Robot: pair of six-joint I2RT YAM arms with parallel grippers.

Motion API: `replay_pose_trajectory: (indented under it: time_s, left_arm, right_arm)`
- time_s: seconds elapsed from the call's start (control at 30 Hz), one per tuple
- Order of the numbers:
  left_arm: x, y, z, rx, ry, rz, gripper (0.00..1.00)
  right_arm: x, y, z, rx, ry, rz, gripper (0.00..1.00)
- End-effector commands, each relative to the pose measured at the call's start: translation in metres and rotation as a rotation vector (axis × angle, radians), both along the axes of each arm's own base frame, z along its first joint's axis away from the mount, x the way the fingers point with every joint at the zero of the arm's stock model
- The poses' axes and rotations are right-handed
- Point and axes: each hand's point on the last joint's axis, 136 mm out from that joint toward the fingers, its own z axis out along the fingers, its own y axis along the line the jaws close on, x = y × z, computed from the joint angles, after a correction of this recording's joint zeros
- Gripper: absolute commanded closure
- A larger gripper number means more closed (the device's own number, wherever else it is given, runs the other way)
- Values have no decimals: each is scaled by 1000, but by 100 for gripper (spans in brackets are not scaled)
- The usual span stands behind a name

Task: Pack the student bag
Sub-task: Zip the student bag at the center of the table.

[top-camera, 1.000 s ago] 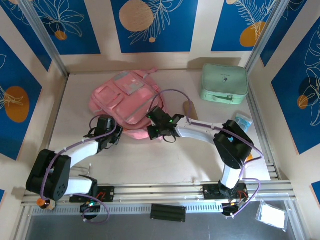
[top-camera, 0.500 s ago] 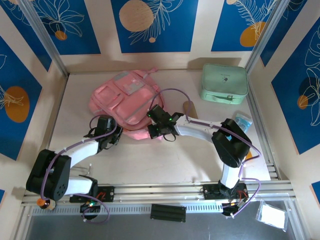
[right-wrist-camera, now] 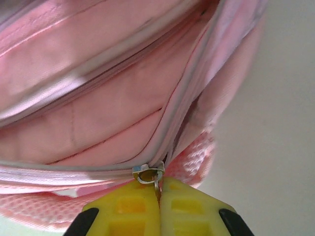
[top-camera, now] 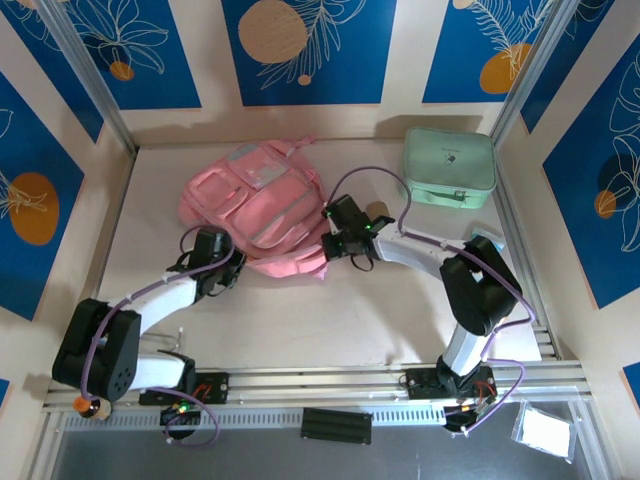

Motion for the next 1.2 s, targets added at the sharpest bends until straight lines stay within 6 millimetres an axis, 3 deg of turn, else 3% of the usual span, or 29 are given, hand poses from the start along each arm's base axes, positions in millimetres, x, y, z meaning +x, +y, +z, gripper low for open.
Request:
replay_pose_trajectory:
  time_s: [0.0, 0.07, 0.17, 0.3, 0.43, 0.5, 0.6, 0.7, 0.87, 1.0, 1.17]
  left_arm:
    - [13, 12, 4, 62, -9, -15, 100]
    - [22, 10, 8, 73, -30, -74, 100]
    - [39, 5, 18, 97, -32, -210, 100]
    - [49, 19, 24, 212, 19, -284, 95]
    - [48, 45, 25, 270, 49, -232, 69]
    - [43, 56, 26, 273, 61, -200, 58]
    - [33, 64, 28, 265, 68, -170, 51]
    - [19, 60, 31, 234, 76, -176, 48]
    - [-12, 55, 30, 132, 140, -108, 47]
    - [-27, 50, 32, 90, 182, -75, 47]
    - [-37, 45, 29, 98, 218, -45, 48]
  right_arm:
    - [17, -14, 4, -46, -23, -8, 100]
    - [19, -10, 2, -47, 1, -2, 100]
    - [6, 6, -5, -9, 79, 70, 100]
    - [-12, 20, -15, 19, 131, 135, 100]
    - [-37, 48, -14, 99, 185, 225, 100]
    - [-50, 66, -14, 141, 210, 272, 100]
    - [-69, 96, -16, 187, 249, 337, 100]
    - [-78, 121, -20, 178, 256, 384, 100]
    - [-88, 162, -9, 245, 258, 470, 100]
    - [-95, 185, -4, 281, 263, 508, 100]
    - [-99, 195, -1, 302, 267, 518, 100]
